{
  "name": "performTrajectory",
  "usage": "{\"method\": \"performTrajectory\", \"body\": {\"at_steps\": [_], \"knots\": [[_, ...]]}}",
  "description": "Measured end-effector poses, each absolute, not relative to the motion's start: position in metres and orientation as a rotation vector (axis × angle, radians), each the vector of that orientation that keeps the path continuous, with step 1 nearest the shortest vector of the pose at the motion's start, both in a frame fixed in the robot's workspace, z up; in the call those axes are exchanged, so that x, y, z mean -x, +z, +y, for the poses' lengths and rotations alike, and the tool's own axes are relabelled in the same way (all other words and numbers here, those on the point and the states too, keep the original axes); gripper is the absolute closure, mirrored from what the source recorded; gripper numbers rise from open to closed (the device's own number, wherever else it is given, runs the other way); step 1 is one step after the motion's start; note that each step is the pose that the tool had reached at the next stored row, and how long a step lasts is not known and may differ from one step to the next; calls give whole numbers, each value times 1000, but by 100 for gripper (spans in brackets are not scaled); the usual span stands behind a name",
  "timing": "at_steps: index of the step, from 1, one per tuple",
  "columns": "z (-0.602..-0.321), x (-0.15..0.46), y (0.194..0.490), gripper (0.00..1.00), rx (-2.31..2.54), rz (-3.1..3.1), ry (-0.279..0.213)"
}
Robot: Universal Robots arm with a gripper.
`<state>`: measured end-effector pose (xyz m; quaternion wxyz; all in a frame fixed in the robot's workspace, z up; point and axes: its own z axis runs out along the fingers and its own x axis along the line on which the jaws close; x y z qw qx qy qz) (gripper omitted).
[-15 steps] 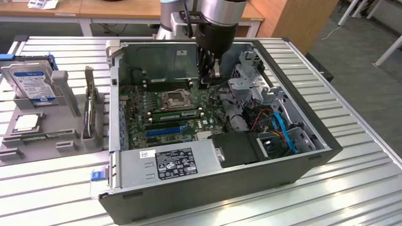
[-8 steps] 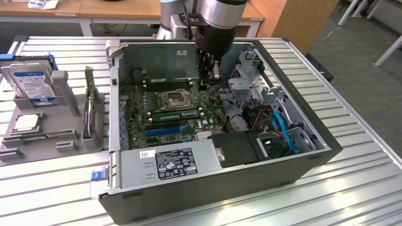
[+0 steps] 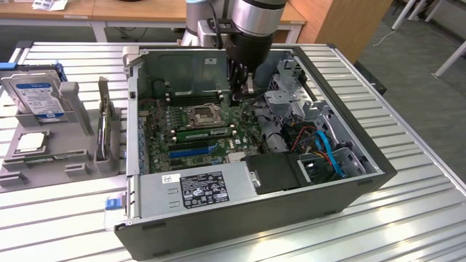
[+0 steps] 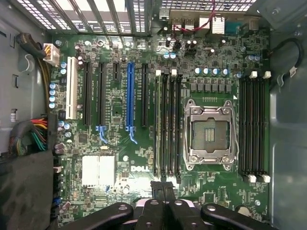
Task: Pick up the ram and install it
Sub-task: 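Press down the ram until it locks into place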
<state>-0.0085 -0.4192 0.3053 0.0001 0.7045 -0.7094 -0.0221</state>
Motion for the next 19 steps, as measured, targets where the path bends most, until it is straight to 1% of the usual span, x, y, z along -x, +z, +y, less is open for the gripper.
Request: {"method": "performTrajectory", "body": {"at_steps": [19], "knots": [[-419,8,293,90,-2213,-2228,-70]]}}
